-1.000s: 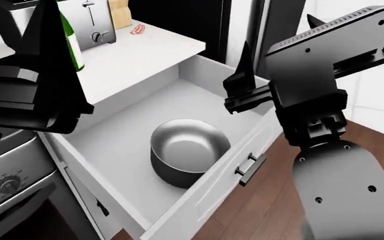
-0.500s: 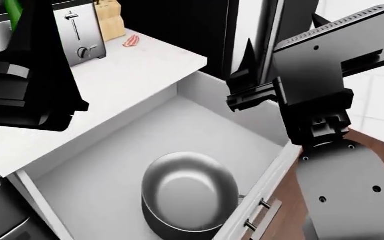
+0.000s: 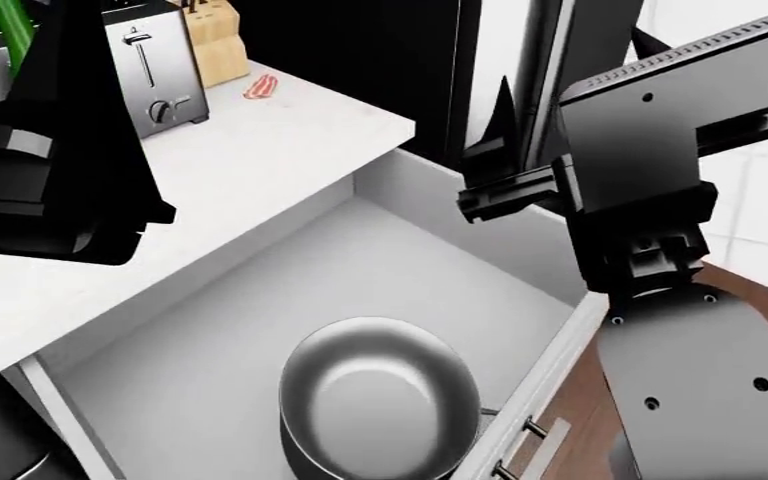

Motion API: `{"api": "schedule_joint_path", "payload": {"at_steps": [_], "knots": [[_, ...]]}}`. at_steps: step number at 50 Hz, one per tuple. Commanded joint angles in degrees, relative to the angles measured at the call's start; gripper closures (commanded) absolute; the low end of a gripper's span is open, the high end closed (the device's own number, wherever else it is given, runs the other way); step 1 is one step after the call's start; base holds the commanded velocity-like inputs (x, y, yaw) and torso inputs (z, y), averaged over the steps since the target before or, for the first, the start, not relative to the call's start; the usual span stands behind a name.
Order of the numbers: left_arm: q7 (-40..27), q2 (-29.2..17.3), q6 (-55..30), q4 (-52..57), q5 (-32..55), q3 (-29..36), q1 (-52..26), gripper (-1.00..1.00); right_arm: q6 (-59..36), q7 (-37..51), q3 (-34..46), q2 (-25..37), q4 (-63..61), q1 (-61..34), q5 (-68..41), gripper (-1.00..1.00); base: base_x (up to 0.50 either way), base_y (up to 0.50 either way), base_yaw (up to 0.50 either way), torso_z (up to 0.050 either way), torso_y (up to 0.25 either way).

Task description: Close the right drawer.

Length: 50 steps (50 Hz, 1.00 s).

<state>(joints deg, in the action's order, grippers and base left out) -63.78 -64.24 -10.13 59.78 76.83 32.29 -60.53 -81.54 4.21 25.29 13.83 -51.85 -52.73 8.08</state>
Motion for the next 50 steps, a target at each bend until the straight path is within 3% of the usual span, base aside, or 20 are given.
{"api": "schedule_joint_path", "payload": {"at_steps": [1, 11, 34, 50], "knots": [[-0.23, -0.65, 1.28, 0.01, -0.63, 2.23, -1.08, -1.00, -0.40, 0.70, 0.96, 0.53, -0.22, -0.23, 0.56, -1.00, 0.09, 0.08, 0.00, 0.000, 0.000], [-0.40, -0.83, 2.06, -0.09, -1.48, 3.87, -1.40, -1.00, 0.16, 0.69, 0.11, 0.24, -0.86, 0.31, 0.52, -1.00, 0.22, 0.19, 0.00, 0.000, 0.000], [-0.44, -0.90, 2.73, -0.50, -1.43, 5.86, -3.15, -1.00, 0.16, 0.92, -0.39, -0.12, -0.61, -0.23, 0.77, -1.00, 0.00, 0.00, 0.00, 0.000, 0.000], [-0.57, -1.47, 3.60, -0.30, -1.97, 6.79, -3.21, -1.00, 1.89, 1.04, -1.22, -0.03, -0.79, 1.37, 0.64, -1.00, 0.10, -0.15, 0.00, 0.000, 0.000]]}}
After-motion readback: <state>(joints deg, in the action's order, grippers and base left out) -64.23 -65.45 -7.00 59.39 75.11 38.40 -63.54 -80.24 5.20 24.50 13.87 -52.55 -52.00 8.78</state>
